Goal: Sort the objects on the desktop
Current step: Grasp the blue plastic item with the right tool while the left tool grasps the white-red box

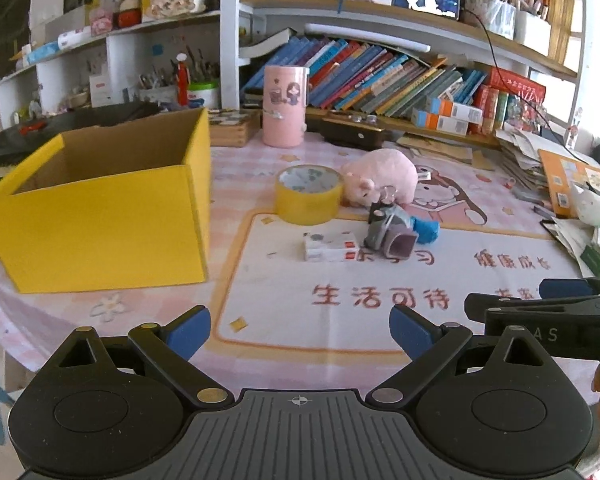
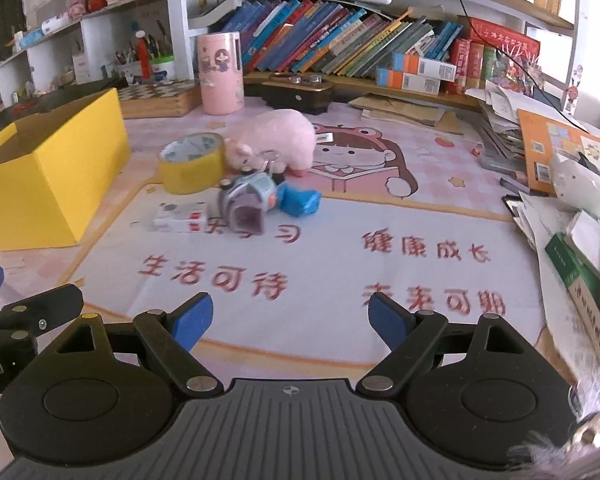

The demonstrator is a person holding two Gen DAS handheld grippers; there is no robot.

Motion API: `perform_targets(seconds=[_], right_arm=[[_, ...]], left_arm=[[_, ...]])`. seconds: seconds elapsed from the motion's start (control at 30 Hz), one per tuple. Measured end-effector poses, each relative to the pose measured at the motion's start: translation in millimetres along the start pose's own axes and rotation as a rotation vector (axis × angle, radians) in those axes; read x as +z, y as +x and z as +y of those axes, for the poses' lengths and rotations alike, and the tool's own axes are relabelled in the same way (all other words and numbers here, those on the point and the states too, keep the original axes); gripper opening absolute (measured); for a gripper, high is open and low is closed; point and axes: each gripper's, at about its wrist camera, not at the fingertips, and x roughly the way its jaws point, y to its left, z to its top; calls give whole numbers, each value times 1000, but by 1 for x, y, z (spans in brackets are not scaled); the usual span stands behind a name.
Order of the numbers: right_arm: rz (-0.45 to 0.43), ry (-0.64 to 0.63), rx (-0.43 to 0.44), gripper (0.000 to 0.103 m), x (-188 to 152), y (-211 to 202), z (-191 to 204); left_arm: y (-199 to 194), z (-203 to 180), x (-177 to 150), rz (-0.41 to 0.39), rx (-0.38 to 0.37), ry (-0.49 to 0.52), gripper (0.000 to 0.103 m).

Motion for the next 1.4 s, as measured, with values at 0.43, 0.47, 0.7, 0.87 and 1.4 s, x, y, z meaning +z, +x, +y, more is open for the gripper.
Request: perform_targets(seconds=[0.43,0.47,0.7,0.87,1.4], right_arm=[[17,-84,93,70,36,46,-44],[18,-91,102,68,38,50,-46],[32,-127,167,59,58,79,-54],[38,-168,188,58,70,99,-52],[114,-249,271,54,87,154,-43]], left_arm=[[48,-39,26,21,65,-41,96],[51,-41,28,18,73,-35,96],[81,-48,43,27,111,-31,92],[106,-44,49,61,129,-61,86],[156,-45,54,163,127,-28,67]])
